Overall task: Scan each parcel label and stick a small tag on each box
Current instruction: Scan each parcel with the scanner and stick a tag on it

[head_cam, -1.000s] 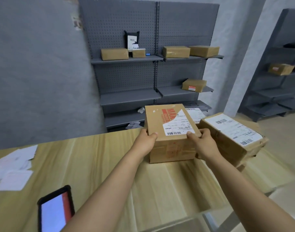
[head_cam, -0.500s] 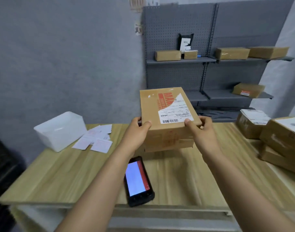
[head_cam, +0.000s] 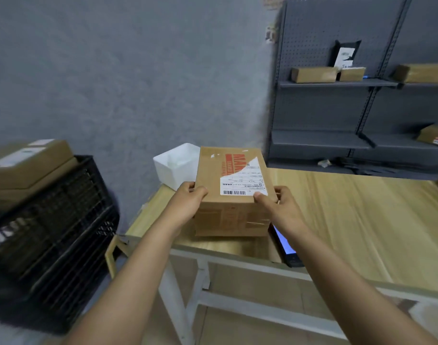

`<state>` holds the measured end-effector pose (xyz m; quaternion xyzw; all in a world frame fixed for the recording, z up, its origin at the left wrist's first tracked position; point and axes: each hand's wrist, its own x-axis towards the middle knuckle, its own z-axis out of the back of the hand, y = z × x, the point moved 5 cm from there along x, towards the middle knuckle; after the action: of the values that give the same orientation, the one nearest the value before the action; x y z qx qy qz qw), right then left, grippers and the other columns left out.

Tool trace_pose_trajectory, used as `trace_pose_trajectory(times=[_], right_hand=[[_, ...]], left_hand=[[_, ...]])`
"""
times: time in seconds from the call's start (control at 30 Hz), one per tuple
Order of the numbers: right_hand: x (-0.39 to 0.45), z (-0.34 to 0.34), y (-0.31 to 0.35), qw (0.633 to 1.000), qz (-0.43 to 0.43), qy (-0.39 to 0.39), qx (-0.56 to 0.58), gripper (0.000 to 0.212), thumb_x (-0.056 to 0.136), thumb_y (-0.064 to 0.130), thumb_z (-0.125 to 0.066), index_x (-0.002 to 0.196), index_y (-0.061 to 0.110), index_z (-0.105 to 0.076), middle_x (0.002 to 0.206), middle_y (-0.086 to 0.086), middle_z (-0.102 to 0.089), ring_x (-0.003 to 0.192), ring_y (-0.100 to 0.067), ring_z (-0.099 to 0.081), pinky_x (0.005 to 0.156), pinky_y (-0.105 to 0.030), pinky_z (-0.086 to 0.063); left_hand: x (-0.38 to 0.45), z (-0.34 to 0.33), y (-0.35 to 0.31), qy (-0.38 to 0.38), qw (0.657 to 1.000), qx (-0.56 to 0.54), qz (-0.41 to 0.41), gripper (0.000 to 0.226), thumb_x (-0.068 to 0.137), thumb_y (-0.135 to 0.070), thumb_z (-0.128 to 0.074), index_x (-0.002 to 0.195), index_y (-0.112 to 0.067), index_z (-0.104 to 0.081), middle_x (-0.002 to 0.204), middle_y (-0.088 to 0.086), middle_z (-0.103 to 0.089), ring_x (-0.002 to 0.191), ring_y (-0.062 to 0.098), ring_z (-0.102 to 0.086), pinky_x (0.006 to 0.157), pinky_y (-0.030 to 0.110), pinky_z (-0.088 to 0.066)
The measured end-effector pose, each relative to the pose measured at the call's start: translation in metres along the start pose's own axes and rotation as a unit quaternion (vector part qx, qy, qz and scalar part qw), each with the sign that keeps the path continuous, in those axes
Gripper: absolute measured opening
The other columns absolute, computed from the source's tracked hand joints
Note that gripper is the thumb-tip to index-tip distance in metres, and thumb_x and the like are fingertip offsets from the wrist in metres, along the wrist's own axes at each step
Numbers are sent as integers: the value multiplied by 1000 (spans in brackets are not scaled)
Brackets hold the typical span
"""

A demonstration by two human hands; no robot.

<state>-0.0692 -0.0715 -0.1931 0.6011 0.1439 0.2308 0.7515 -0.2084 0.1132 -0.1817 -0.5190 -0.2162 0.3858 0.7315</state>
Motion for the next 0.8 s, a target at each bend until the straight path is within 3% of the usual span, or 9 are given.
trace_pose_trajectory(times=[0.17, 0.3, 0.4, 0.6, 0.8], right_hand=[[-11, -17, -4, 998, -7, 24, -57, 51, 87, 41, -64, 126, 14, -45, 117, 0, -57, 101, -17, -59, 73, -26, -50], [-11, -22, -5, 996, -5, 47, -71, 48, 86, 41, -65, 121, 16, -45, 109, 5, -56, 87, -5, -57, 60, -17, -45], [-8, -22, -6, 996, -5, 55, -70, 46, 86, 41, -66, 119, 18, -44, 115, 1, -57, 88, -4, -58, 58, -16, -42], [-9, -26, -14, 996, -14, 72, -47, 52, 88, 43, -62, 127, 19, -40, 128, -3, -54, 105, -15, -58, 68, -18, -47], [-8, -27, -20, 996, -22, 73, -40, 52, 87, 45, -63, 127, 24, -38, 129, -1, -53, 107, -16, -57, 65, -18, -46]], left_hand=[[-7, 10, 17, 12, 1000, 1, 28, 33, 90, -35, -51, 121, -25, -49, 90, -13, -63, 81, 10, -62, 63, 29, -47], [-11, 9, 29, 44, 997, 34, 48, 56, 87, -49, -59, 134, -24, -41, 119, -8, -62, 104, 16, -61, 86, 35, -50], [-9, 8, 34, 51, 996, 40, 68, 62, 86, -49, -62, 136, -21, -38, 128, -4, -58, 110, 19, -58, 98, 42, -47], [-6, 8, 36, 49, 993, 46, 96, 60, 88, -46, -62, 135, -23, -34, 128, -3, -57, 111, 21, -57, 99, 45, -46], [-6, 8, 36, 57, 991, 36, 115, 57, 89, -43, -61, 134, -23, -33, 125, -2, -57, 108, 22, -58, 97, 45, -48]])
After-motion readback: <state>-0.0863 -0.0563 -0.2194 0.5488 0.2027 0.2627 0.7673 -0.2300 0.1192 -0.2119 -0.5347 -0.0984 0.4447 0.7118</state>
